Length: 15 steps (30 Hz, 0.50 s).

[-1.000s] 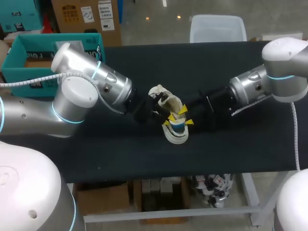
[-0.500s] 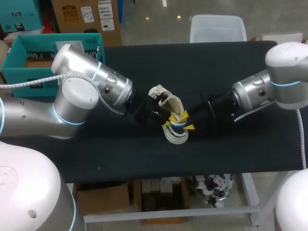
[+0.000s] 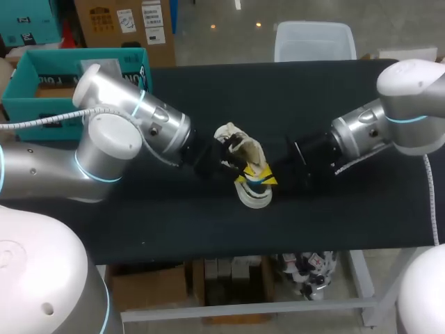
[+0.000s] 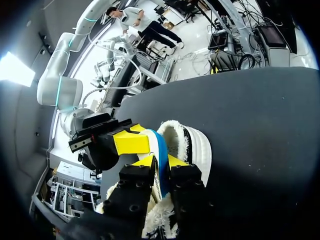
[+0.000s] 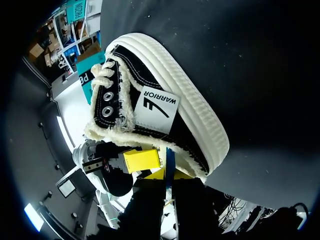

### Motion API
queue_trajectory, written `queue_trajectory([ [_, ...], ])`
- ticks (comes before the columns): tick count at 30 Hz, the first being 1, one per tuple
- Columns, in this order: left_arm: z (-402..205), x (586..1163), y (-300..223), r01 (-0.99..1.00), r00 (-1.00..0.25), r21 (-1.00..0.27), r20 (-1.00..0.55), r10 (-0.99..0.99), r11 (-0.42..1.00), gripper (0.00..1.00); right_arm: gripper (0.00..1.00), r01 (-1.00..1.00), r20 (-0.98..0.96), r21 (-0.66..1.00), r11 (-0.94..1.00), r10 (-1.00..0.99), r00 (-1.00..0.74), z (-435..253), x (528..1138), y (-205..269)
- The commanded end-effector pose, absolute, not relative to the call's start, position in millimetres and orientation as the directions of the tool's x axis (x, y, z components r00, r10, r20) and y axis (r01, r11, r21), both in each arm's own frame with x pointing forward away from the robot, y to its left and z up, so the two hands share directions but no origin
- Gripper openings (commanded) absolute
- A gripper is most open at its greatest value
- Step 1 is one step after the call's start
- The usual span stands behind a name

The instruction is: Open the shoe tongue, take the insole out of the shoe, put the insole back into the shoe, and pack the shoe into the shoebox

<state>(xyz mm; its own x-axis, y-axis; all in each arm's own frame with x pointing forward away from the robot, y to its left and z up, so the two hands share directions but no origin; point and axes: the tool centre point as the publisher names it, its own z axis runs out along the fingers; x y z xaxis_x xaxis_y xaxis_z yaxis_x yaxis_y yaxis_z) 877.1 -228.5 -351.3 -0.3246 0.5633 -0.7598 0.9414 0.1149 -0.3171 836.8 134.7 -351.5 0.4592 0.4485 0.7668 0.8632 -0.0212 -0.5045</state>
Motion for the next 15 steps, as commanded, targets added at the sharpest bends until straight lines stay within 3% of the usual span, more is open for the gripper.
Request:
queue_trajectory([
  [1,-335,869,-218,0.946,-0.316,-0.3,-0.768,0.556,0.122,0.44,0.0,0.866,0.754,-0.498,-0.044,0.471,0.458,-347,836,137],
  [3,-328,867,-215,0.95,-0.306,-0.288,-0.775,0.553,0.122,0.49,0.0,0.865,0.75,-0.5,-0.045,0.477,0.459,-351,837,138],
  [4,-324,866,-213,0.95,-0.304,-0.286,-0.776,0.553,0.121,0.58,0.0,0.861,0.741,-0.505,-0.055,0.485,0.465,-353,838,139],
  [7,-314,862,-204,0.953,-0.298,-0.279,-0.778,0.553,0.121,0.7,0.0,0.856,0.721,-0.512,-0.075,0.504,0.475,-358,838,142],
  [12,-302,860,-187,0.94,-0.338,-0.296,-0.759,0.557,0.168,0.75,0.0,0.851,0.693,-0.51,-0.123,0.527,0.492,-365,838,142],
  [14,-296,859,-179,0.935,-0.355,-0.287,-0.743,0.568,0.21,0.96,0.0,0.851,0.685,-0.508,-0.13,0.538,0.491,-367,838,143],
  [15,-293,859,-173,0.924,-0.382,-0.301,-0.732,0.564,0.236,1.0,0.0,0.849,0.673,-0.507,-0.147,0.548,0.497,-369,838,144],
])
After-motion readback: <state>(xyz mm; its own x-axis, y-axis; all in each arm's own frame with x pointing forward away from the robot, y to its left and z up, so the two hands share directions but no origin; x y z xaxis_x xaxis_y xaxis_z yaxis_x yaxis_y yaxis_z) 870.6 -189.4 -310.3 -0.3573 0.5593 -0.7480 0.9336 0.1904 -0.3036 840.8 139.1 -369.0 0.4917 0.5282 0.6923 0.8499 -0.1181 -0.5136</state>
